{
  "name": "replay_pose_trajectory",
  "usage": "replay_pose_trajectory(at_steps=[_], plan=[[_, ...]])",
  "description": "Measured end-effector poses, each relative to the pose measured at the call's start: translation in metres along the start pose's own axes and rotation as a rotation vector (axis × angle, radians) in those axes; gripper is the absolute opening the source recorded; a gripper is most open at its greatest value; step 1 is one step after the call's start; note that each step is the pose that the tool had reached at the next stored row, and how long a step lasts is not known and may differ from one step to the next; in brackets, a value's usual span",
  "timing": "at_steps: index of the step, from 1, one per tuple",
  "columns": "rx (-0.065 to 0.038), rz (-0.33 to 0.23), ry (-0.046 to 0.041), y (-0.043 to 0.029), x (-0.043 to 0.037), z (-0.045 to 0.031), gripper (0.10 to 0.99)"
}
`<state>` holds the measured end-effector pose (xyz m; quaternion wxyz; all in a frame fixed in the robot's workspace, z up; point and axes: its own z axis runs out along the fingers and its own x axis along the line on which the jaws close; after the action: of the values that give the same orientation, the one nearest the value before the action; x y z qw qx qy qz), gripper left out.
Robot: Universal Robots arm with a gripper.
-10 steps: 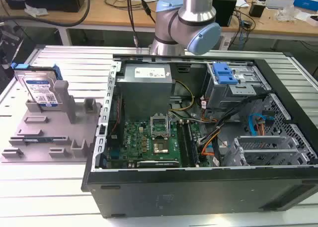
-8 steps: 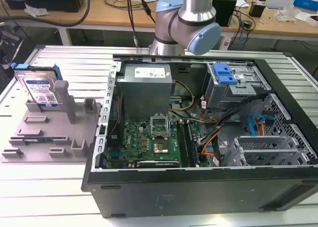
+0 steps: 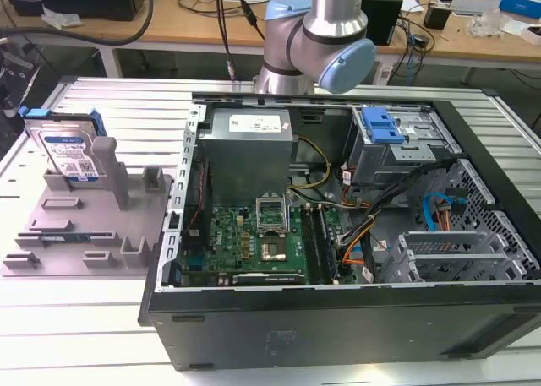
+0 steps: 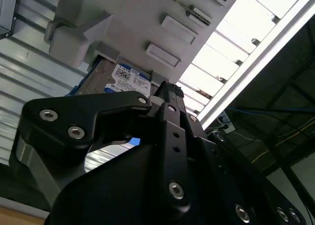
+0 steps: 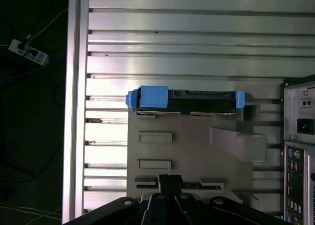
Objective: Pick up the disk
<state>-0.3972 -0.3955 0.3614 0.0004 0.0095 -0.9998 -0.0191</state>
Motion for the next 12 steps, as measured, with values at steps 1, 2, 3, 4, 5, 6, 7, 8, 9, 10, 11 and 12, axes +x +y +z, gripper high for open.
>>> replay_pose_trajectory(at_steps=[1, 2, 3, 4, 5, 6, 7, 8, 9, 10, 11, 12], plan=[[0.000, 0.000, 0.0000, 0.0000, 0.0000, 0.0000, 0.106], [0.000, 0.000, 0.0000, 0.0000, 0.0000, 0.0000, 0.106], [0.000, -0.001, 0.0000, 0.0000, 0.0000, 0.0000, 0.106], [0.000, -0.007, 0.0003, 0.0000, 0.0000, 0.0000, 0.106], [0.000, -0.025, 0.0009, 0.0000, 0.0000, 0.0000, 0.106], [0.000, -0.037, 0.0014, 0.0000, 0.0000, 0.0000, 0.106], [0.000, -0.054, 0.0020, 0.0000, 0.0000, 0.0001, 0.106], [0.000, -0.122, 0.0047, 0.0000, 0.0000, 0.0004, 0.106], [0.000, -0.179, 0.0068, 0.0000, 0.0000, 0.0008, 0.106], [0.000, -0.199, 0.0076, 0.0000, 0.0000, 0.0009, 0.106], [0.000, -0.224, 0.0085, 0.0000, 0.0000, 0.0011, 0.106], [0.000, -0.255, 0.0098, 0.0000, 0.0000, 0.0013, 0.106]])
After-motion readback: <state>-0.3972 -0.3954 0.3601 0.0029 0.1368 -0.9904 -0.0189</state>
